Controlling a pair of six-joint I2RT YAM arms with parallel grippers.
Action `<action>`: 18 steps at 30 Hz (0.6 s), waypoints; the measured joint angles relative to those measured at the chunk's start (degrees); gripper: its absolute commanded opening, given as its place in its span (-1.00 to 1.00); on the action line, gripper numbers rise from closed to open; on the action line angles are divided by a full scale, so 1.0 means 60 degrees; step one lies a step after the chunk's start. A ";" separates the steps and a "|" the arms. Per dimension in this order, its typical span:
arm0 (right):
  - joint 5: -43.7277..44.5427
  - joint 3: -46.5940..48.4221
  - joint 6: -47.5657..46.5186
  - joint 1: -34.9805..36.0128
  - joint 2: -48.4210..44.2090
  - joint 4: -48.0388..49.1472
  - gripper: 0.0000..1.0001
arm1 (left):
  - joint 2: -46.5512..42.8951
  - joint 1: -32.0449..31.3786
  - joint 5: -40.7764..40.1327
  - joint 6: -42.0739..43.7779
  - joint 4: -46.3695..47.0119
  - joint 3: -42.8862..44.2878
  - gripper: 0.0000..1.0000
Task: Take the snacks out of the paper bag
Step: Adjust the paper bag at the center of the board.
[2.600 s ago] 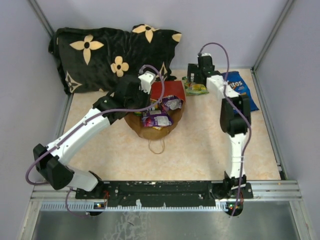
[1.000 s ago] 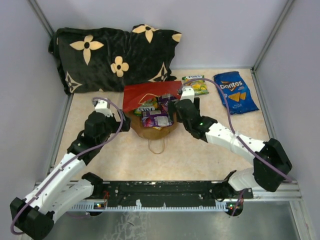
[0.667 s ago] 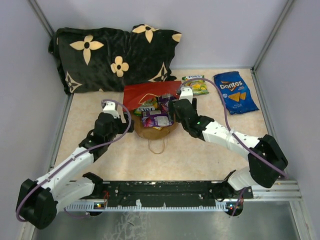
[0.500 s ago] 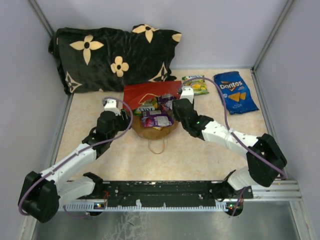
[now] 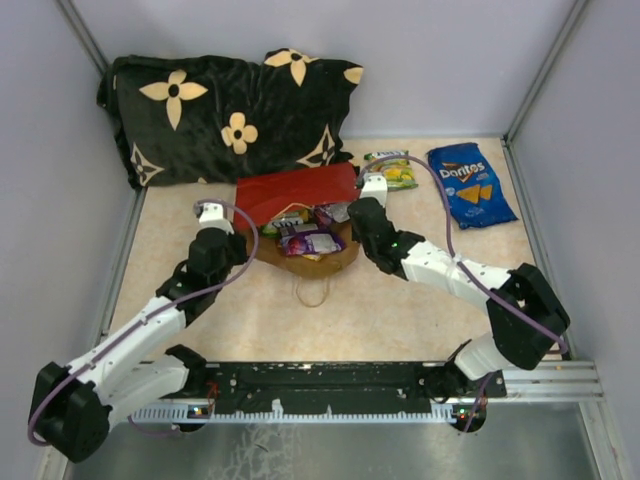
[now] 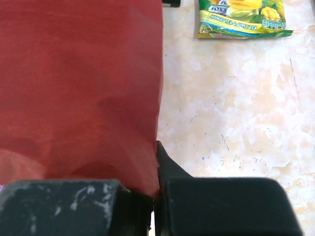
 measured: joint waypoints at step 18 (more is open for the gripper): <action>-0.3588 0.1457 -0.3107 0.0590 0.1545 0.0561 -1.00 | -0.0448 -0.5399 -0.5825 -0.7063 -0.6506 0.1253 -1.00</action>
